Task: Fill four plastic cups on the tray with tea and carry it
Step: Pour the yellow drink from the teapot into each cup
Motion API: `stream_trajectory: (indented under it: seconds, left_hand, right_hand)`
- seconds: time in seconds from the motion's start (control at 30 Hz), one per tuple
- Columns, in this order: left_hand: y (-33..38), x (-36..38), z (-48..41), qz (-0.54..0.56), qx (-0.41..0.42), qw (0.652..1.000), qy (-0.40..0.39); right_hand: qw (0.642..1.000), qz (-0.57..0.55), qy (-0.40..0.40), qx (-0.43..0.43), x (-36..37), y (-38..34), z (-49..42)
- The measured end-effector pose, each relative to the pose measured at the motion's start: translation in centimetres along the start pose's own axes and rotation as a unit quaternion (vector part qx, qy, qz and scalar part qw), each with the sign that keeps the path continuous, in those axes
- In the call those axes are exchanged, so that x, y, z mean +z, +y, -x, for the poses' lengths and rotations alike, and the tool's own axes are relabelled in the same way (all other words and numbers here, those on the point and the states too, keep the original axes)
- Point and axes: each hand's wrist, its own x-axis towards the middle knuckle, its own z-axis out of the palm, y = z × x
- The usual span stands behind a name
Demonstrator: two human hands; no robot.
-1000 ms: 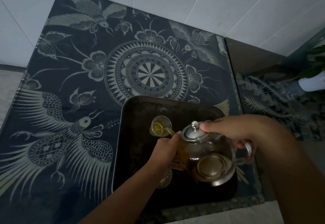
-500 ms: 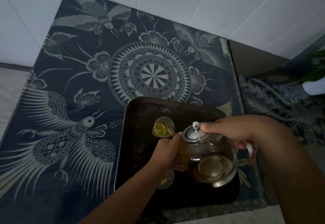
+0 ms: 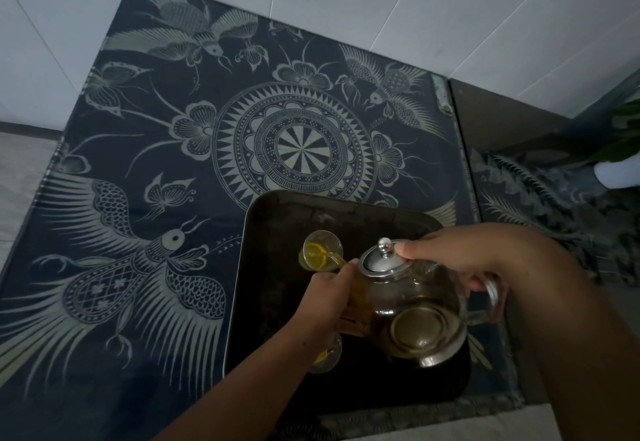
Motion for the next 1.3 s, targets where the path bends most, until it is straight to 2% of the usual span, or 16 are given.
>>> stream_trajectory:
  seconds: [1.3]
  left_hand:
    - [-0.2,0.3,0.2,0.016,-0.011,1.0,-0.021]
  right_hand:
    - [0.999,0.035,0.026,0.026,-0.4,-0.6,1.5]
